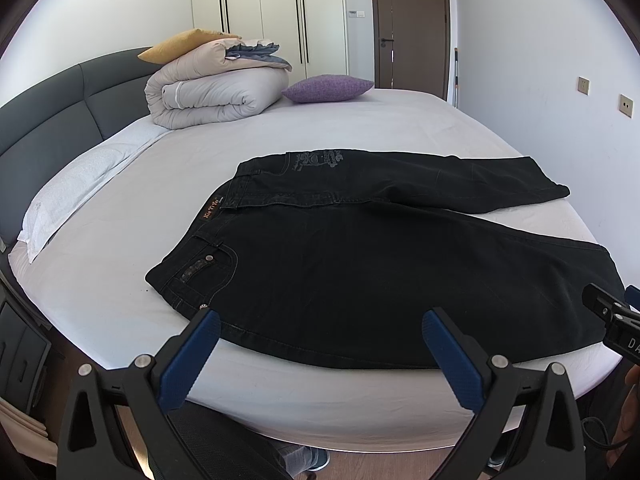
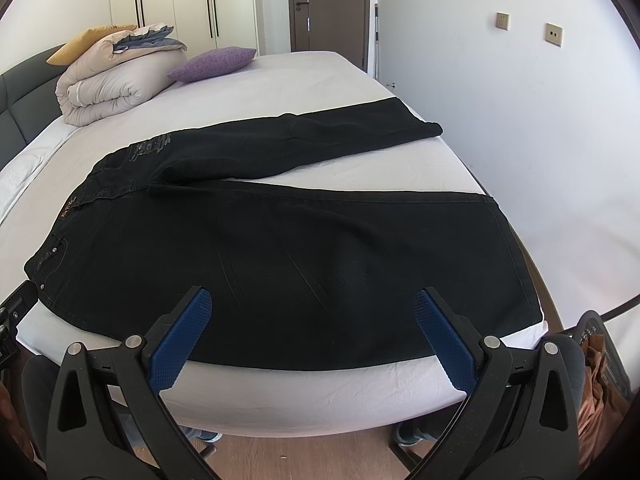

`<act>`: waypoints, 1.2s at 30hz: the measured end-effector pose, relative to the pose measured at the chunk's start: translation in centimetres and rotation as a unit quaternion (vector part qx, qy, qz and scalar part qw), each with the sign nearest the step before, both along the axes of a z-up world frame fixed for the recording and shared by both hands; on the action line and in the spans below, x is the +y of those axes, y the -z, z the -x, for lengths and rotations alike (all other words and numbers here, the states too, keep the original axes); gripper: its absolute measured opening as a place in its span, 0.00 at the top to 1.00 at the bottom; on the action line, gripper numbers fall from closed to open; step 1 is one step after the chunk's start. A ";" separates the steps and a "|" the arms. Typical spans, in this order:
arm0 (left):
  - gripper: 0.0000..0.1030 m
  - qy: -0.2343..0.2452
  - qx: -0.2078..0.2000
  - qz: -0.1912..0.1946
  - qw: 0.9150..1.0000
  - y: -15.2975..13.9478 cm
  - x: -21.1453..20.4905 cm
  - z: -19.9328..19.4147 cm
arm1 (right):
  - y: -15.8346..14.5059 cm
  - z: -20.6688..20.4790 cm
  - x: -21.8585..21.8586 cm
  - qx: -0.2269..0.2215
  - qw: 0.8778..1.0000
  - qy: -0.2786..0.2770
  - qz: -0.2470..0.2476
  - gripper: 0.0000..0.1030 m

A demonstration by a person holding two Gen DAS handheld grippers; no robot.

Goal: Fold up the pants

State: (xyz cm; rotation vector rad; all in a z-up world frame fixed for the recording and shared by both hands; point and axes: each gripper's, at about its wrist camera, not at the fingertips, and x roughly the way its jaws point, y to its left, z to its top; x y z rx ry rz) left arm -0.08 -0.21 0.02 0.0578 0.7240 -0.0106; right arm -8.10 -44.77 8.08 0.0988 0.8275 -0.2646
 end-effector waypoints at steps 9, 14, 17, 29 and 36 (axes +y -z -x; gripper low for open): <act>0.00 0.000 0.000 0.000 1.000 0.0 0.0 0.0 | 0.1 0.0 0.0 0.001 1.000 0.000 -0.002 0.00; 0.00 0.000 0.000 0.000 1.000 0.0 0.0 0.0 | 0.3 -0.4 0.0 0.003 1.000 -0.001 -0.002 0.00; 0.00 0.000 0.000 -0.001 1.000 0.0 0.0 0.0 | 0.4 -0.4 0.0 0.003 1.000 -0.001 -0.002 0.00; 0.00 0.000 0.001 -0.001 1.000 0.0 0.0 0.0 | 0.4 -0.2 0.2 0.005 1.000 -0.002 -0.001 0.00; 0.00 -0.001 0.001 -0.002 1.000 0.0 0.0 0.0 | 0.4 -0.3 0.1 0.005 1.000 -0.002 -0.001 0.00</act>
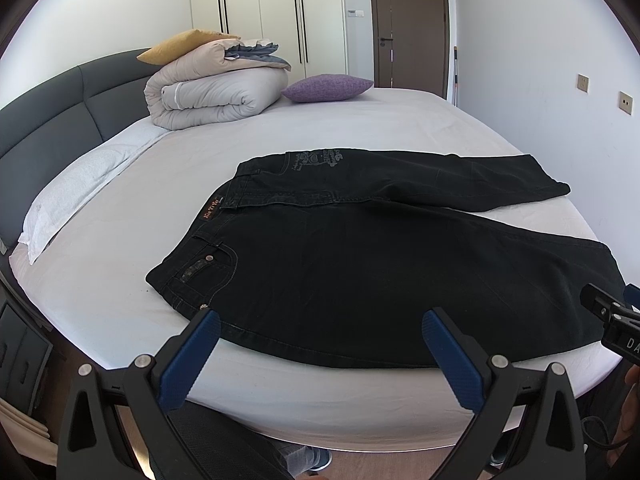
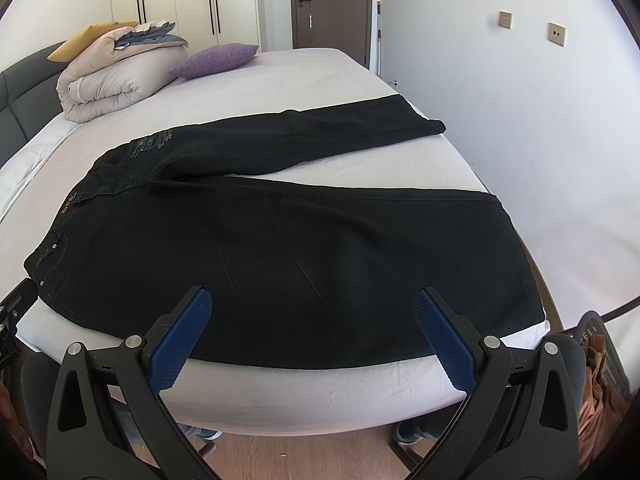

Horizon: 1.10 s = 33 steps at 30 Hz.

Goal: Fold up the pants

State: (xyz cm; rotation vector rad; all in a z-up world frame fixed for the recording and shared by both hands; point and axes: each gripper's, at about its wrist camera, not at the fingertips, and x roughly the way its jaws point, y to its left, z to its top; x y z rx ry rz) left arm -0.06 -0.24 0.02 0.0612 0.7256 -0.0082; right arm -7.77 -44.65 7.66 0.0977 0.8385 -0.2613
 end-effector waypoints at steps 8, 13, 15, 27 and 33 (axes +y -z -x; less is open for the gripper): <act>0.00 0.000 -0.002 -0.008 1.000 -0.1 -0.1 0.2 | 0.1 0.0 0.2 0.002 1.000 -0.001 0.000 0.00; 0.00 0.009 -0.004 -0.011 1.000 -0.5 -0.1 0.5 | 0.6 -0.5 0.3 0.009 1.000 -0.007 -0.006 0.00; 0.00 0.021 -0.008 -0.007 1.000 -0.4 0.2 0.5 | 0.8 -0.8 0.2 0.014 1.000 -0.011 -0.015 0.00; 0.00 0.092 0.014 -0.010 0.996 0.4 4.0 -6.7 | 0.4 -6.8 -0.3 0.020 0.989 -0.138 -0.055 0.00; 0.00 0.150 -0.001 -0.072 0.986 -2.7 6.2 -16.6 | 0.1 -11.6 -1.3 0.024 0.976 -0.206 -0.070 0.00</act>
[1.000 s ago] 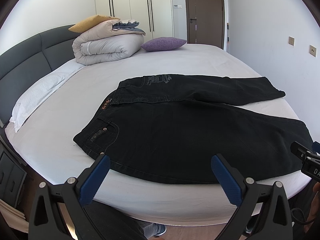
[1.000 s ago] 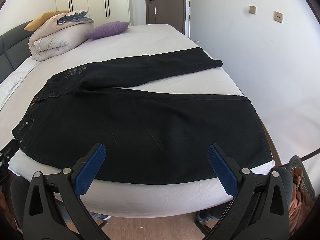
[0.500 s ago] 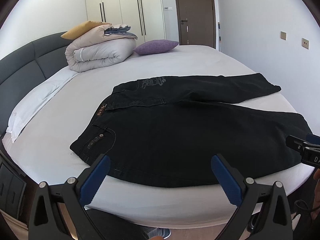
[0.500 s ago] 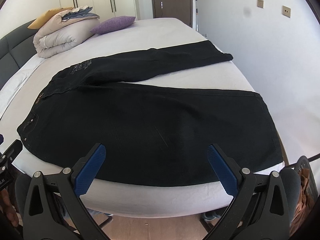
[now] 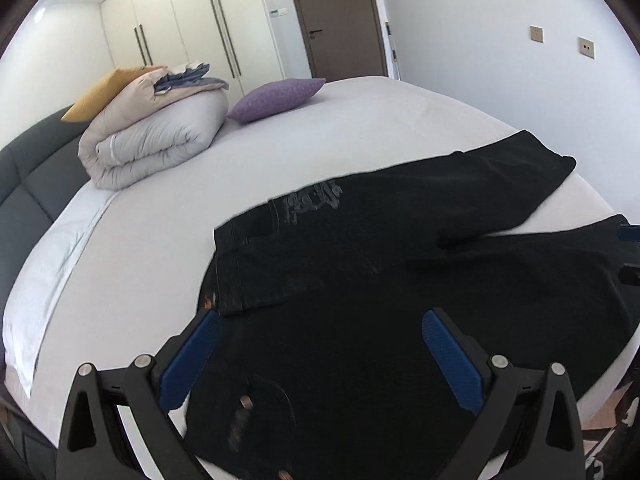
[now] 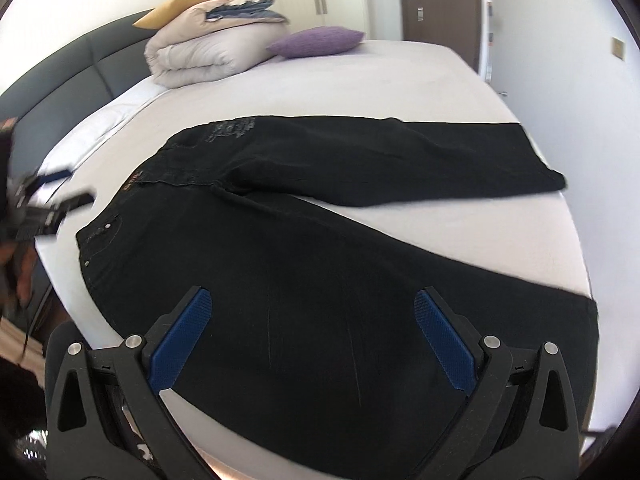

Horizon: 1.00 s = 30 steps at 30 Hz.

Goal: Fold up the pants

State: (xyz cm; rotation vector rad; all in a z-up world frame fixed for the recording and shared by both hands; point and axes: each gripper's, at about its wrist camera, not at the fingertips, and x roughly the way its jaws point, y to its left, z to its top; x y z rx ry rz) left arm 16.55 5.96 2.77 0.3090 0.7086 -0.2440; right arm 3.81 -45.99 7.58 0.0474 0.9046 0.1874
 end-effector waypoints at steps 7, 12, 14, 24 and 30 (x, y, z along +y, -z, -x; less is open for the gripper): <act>0.08 0.112 0.083 -0.075 0.987 0.3 1.1 -17.8 | 0.1 -4.7 -2.2 0.010 0.995 -0.089 -0.033 0.09; 0.26 0.138 0.162 -0.100 0.972 3.8 0.0 -26.2 | 1.5 -6.9 -3.4 0.020 0.991 -0.128 -0.045 0.24; 0.29 0.138 0.189 -0.104 0.967 5.6 -0.8 -28.6 | 2.4 -7.8 -4.0 0.029 0.988 -0.137 -0.061 0.34; 0.29 0.151 0.272 -0.084 0.947 12.5 -1.1 -34.5 | 4.2 -12.2 -4.0 0.037 0.979 -0.180 -0.089 0.43; 0.76 0.149 0.270 -0.051 0.950 14.0 -1.1 -34.0 | 4.4 -14.1 -1.8 0.037 0.975 -0.207 -0.076 0.46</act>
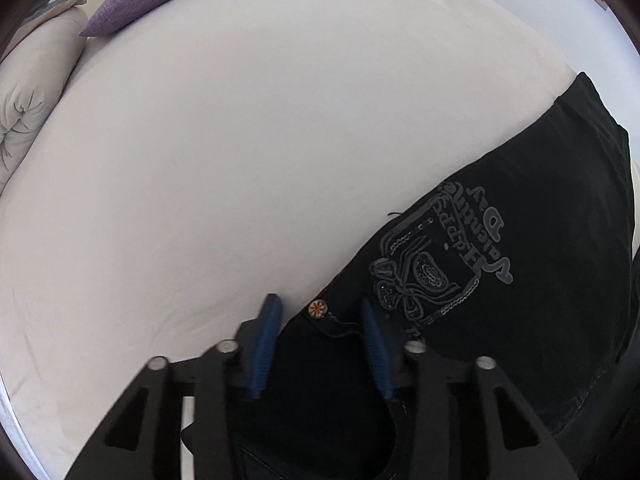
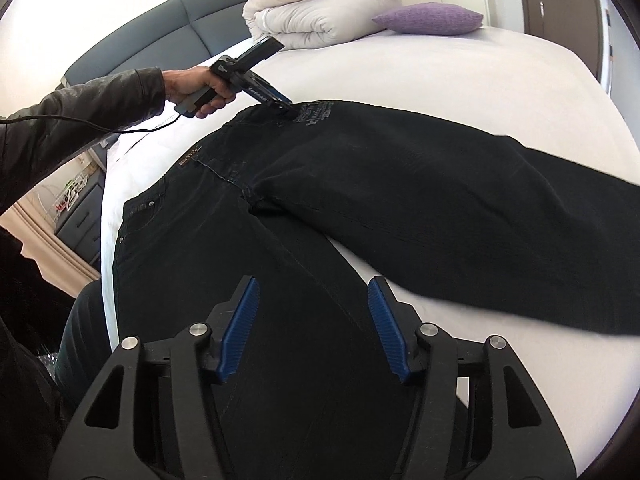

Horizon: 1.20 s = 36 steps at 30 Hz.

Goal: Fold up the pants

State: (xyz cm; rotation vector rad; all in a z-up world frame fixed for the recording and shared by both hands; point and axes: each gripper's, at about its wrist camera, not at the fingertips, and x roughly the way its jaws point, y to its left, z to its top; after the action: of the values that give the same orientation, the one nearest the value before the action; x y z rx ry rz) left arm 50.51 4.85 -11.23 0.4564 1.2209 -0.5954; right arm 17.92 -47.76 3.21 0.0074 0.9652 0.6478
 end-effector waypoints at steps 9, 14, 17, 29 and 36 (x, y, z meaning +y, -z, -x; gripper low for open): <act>0.88 -0.021 -0.100 -0.008 0.995 -0.1 -1.8 6.5 | -2.8 -4.5 4.0 -0.047 0.998 -0.030 0.026 0.46; 0.88 -0.015 -0.181 -0.003 0.983 -2.2 -1.8 13.7 | -5.2 -9.3 8.4 -0.097 0.992 -0.063 0.058 0.46; 0.88 -0.009 -0.215 0.000 0.977 -5.7 -2.0 14.7 | -5.8 -12.5 11.6 -0.119 0.986 -0.081 0.082 0.46; 0.88 -0.013 -0.245 0.026 0.969 -9.5 2.1 17.8 | -1.9 -21.1 19.9 -0.086 0.968 -0.120 0.202 0.68; 0.88 -0.021 -0.246 0.035 0.968 -9.7 3.5 17.1 | -3.0 -19.8 22.9 -0.096 0.966 -0.141 0.196 0.88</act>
State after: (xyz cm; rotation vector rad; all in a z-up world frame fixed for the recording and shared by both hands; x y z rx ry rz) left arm 33.46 8.36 -1.49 0.4829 0.7314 -0.4506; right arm 37.68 -24.86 6.18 -0.5425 0.8991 0.6936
